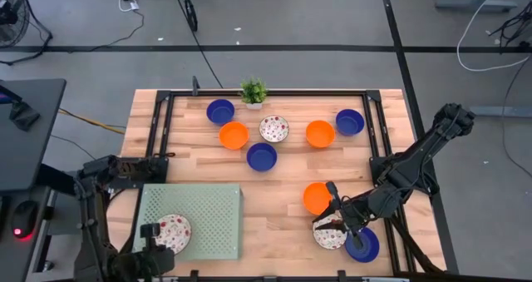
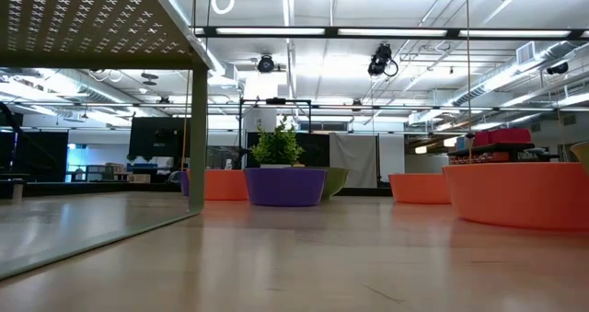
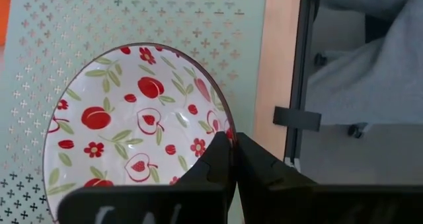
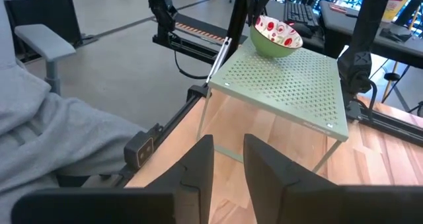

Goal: Pick & Place Mini bowls
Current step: Put the white bowl on the shelf

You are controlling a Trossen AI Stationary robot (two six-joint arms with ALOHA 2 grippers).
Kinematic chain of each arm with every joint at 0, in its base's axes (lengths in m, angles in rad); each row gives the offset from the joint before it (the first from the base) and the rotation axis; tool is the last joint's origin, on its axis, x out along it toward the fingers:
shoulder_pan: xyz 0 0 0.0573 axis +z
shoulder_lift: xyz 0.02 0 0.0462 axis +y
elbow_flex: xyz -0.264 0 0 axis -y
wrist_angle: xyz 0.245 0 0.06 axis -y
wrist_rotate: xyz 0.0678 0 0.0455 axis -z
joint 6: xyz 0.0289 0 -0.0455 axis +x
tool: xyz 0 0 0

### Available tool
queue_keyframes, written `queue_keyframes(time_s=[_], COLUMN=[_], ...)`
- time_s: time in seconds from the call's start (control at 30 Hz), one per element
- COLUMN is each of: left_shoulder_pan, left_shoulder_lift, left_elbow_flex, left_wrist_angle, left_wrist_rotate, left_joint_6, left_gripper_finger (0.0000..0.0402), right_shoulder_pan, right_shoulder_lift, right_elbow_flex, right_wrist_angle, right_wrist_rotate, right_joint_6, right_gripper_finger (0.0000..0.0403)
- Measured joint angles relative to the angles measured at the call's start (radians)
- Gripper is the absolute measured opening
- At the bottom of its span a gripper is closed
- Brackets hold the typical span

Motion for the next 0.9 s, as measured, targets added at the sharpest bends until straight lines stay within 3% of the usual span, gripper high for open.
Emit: queue_keyframes(time_s=[0.23,0.47,0.67,0.9], left_shoulder_pan=[-0.024,-0.035,-0.028,0.007], left_shoulder_lift=[0.0,0.001,0.005,-0.015], left_elbow_flex=[0.0,-0.001,-0.002,-0.003], left_wrist_angle=[-0.004,-0.004,0.026,0.007], left_wrist_rotate=[0.04,0.01,-0.166,-0.293], left_joint_6=[-0.003,0.034,0.204,0.385], left_gripper_finger=[0.001,0.001,0.001,0.001], right_shoulder_pan=[0.0,0.0,0.0,0.0], right_shoulder_lift=[0.0,0.0,0.0,0.0], right_elbow_flex=[0.0,-0.001,-0.001,-0.001], right_wrist_angle=[-0.005,-0.005,-0.005,-0.004], right_wrist_rotate=[0.0,0.0,0.0,-0.001], right_joint_6=[0.0,0.0,0.0,-0.014], right_gripper_finger=[0.0084,0.0084,0.0084,0.0084])
